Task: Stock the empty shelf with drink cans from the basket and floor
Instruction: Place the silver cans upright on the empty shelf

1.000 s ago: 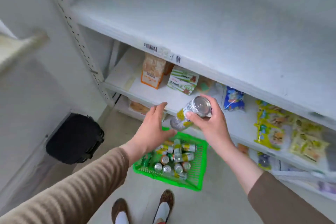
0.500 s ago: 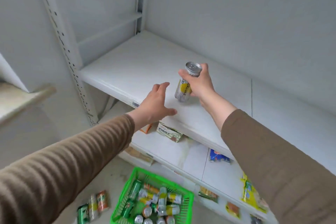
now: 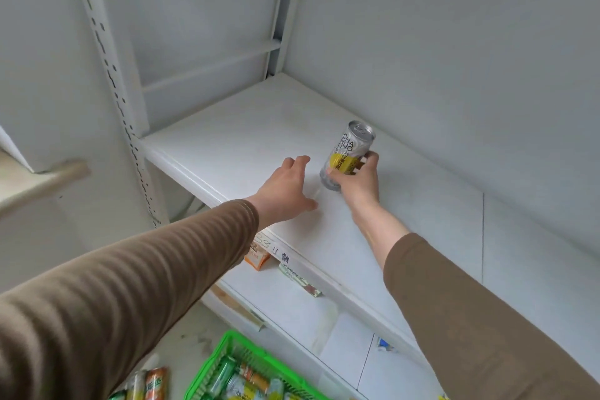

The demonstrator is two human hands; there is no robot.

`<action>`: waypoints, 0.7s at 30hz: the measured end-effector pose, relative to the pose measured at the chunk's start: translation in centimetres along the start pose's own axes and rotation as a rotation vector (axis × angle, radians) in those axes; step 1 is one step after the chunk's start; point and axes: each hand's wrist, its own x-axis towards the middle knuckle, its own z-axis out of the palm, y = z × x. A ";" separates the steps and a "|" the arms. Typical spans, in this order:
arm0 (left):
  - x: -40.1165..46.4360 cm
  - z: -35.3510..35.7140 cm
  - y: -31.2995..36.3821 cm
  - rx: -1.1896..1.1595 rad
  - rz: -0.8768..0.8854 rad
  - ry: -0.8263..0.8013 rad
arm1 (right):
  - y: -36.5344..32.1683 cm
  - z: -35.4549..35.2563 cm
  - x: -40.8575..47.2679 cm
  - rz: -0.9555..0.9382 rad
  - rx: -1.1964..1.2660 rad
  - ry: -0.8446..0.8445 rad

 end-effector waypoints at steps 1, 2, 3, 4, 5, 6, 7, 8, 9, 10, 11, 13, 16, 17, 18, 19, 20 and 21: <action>0.6 0.1 -0.3 0.015 0.004 0.005 | 1.0 0.4 -0.2 0.001 -0.004 0.013; 1.3 0.1 -0.5 0.031 0.011 0.015 | 1.7 0.7 -0.2 0.003 -0.012 0.035; 2.0 0.1 -0.7 0.048 0.019 0.029 | 2.2 1.1 0.0 0.003 -0.026 0.060; 2.8 0.1 -0.9 0.067 0.030 0.047 | 2.4 1.6 0.4 -0.005 -0.038 0.081; 3.6 0.0 -1.0 0.088 0.041 0.060 | 2.4 2.0 1.0 -0.014 -0.050 0.096; 4.4 0.0 -1.2 0.111 0.053 0.071 | 2.3 2.4 1.7 -0.025 -0.060 0.106; 5.1 -0.1 -1.3 0.134 0.062 0.080 | 2.1 2.9 2.5 -0.035 -0.070 0.114; 5.9 -0.2 -1.5 0.153 0.070 0.085 | 1.9 3.4 3.4 -0.047 -0.082 0.122; 6.7 -0.3 -1.7 0.165 0.077 0.087 | 1.8 3.8 4.4 -0.055 -0.096 0.129; 7.5 -0.3 -1.8 0.173 0.082 0.090 | 1.7 4.3 5.4 -0.061 -0.108 0.133; 8.3 -0.4 -2.0 0.181 0.089 0.093 | 1.5 4.7 6.5 -0.068 -0.117 0.135; 9.7 -0.5 -2.1 0.199 0.103 0.097 | 1.1 5.3 8.3 -0.079 -0.142 0.138; 12.3 -0.8 -2.3 0.221 0.128 0.106 | 0.4 6.1 11.3 -0.083 -0.191 0.138; 13.1 -0.9 -2.4 0.233 0.140 0.111 | 0.2 6.3 12.2 -0.083 -0.211 0.137; 13.9 -1.0 -2.4 0.247 0.153 0.119 | 0.1 6.5 13.1 -0.083 -0.229 0.135; 14.7 -1.1 -2.5 0.257 0.161 0.128 | 0.0 6.6 13.9 -0.084 -0.243 0.131; 15.4 -1.2 -2.6 0.261 0.165 0.134 | -0.2 6.8 14.7 -0.086 -0.254 0.127; 16.0 -1.3 -2.8 0.263 0.166 0.135 | -0.3 7.0 15.5 -0.087 -0.264 0.125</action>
